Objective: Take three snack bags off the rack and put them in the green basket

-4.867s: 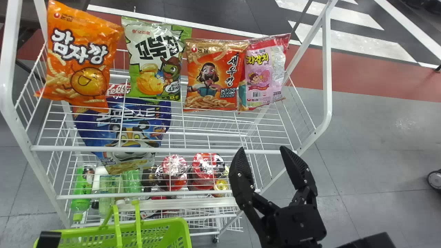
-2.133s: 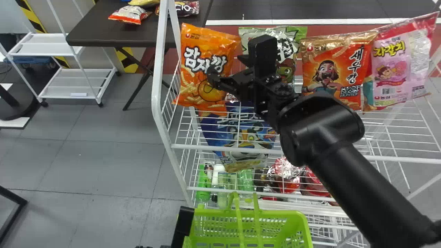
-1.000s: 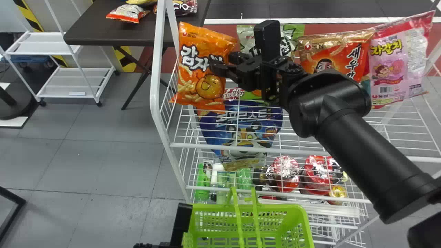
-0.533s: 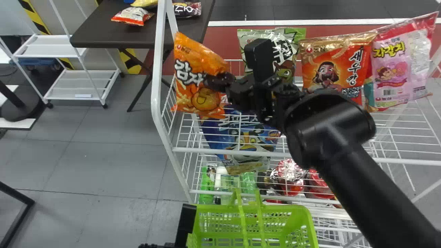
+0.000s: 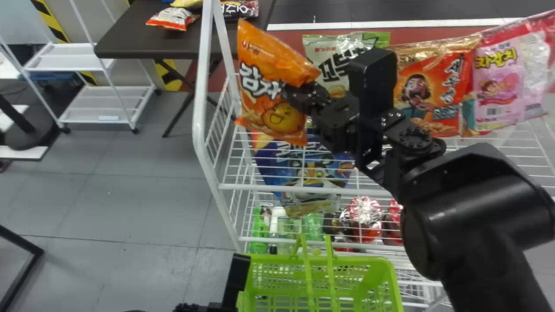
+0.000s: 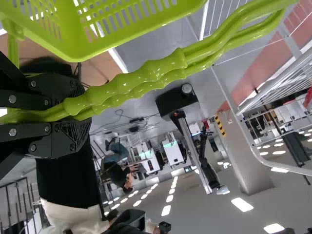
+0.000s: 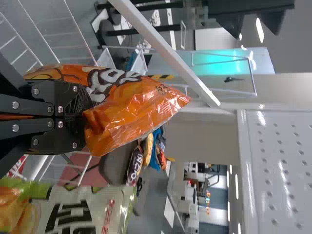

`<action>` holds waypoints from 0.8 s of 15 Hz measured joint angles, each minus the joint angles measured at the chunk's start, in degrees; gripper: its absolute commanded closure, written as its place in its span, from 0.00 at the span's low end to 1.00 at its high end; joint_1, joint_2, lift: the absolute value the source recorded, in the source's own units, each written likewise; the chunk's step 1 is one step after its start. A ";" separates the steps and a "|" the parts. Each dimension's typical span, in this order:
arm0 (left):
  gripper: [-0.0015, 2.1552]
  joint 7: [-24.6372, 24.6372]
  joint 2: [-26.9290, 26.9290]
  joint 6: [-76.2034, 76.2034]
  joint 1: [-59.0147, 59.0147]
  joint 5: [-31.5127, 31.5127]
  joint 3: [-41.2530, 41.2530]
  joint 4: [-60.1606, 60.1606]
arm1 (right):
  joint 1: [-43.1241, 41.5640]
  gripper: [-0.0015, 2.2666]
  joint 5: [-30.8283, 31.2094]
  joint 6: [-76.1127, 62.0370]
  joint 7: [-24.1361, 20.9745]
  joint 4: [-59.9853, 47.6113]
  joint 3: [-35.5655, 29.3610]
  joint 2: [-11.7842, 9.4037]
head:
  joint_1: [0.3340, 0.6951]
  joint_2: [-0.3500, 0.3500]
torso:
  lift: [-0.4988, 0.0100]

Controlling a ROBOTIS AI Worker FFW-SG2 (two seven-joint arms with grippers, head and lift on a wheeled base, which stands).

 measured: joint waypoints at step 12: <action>0.82 1.15 -1.14 0.41 2.29 -1.65 0.69 -3.19 | 32.44 0.99 -26.90 39.32 11.09 -46.90 -46.38 -5.17 | 1.00 0.00 | 0.93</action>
